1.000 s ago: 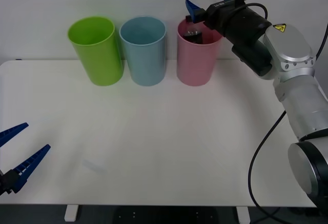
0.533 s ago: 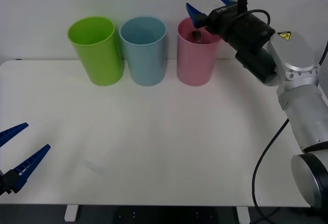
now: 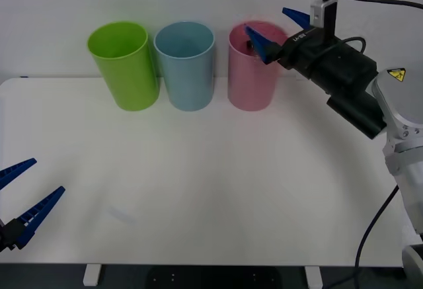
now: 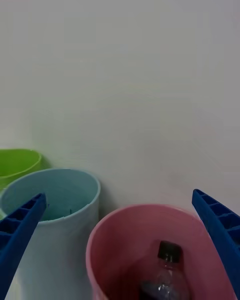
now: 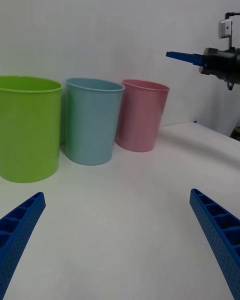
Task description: Grasp the object on the table and drop it into the matching bin: aluminum can to the light blue bin, PET bottle to the pink bin.
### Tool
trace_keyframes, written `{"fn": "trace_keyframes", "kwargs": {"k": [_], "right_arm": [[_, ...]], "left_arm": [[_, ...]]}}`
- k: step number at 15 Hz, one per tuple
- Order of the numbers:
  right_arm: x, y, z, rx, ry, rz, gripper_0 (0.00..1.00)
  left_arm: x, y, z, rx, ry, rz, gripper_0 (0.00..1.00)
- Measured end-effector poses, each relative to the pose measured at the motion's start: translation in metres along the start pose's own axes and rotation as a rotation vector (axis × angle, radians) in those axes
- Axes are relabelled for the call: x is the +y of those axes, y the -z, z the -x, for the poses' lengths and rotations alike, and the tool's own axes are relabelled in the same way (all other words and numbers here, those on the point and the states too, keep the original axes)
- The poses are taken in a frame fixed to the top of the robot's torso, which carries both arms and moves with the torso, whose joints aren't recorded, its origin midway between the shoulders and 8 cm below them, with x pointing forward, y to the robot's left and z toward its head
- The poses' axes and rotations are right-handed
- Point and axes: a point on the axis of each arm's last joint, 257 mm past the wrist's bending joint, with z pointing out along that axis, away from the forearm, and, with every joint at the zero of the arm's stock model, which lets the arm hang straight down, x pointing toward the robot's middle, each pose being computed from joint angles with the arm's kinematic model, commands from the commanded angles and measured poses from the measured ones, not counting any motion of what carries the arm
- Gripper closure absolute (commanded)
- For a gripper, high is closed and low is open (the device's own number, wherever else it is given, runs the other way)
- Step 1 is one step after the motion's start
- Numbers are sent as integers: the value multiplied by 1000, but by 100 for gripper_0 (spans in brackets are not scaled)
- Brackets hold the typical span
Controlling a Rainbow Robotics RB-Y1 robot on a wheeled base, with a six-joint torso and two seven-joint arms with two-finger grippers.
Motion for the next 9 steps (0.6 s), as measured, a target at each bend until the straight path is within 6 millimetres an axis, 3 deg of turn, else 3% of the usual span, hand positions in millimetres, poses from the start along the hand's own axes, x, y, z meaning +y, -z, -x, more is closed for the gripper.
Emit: {"fn": "trace_keyframes", "kwargs": {"k": [9], "right_arm": [[30,75,-15,21,-29,151,0]], "left_arm": [[0,0,0,0,0,0,0]]}}
